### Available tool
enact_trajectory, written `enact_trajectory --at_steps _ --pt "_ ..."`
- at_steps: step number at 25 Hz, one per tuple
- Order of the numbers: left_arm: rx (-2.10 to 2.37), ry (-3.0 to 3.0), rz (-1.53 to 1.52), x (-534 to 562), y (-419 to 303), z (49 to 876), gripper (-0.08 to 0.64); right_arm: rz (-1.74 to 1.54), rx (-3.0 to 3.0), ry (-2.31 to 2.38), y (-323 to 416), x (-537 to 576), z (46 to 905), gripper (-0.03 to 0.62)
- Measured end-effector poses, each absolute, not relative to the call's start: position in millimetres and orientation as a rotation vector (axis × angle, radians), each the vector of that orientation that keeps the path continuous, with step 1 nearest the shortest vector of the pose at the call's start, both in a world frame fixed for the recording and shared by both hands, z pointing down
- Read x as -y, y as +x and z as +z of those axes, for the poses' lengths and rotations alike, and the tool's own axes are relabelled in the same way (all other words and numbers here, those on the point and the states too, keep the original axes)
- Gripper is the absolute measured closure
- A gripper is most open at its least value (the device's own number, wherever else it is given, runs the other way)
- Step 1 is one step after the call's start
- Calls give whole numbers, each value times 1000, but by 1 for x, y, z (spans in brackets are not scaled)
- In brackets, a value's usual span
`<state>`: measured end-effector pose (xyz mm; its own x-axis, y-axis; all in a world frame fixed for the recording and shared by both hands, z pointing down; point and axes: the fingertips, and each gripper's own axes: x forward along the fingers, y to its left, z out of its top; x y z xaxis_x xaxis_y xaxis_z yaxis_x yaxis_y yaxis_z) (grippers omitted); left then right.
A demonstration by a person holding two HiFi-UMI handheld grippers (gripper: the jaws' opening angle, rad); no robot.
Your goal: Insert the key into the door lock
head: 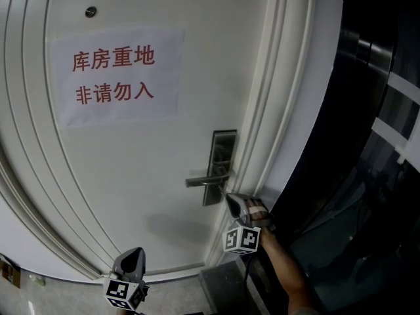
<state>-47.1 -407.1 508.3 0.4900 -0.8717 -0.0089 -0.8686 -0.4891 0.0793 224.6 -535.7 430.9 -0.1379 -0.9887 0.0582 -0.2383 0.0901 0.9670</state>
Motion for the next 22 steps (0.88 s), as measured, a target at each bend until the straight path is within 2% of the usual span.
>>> enact_trajectory --at_steps 22 --pt "1560 2649 -96 401 -51 508 557 -1211 1256 1192 213 545 432 583"
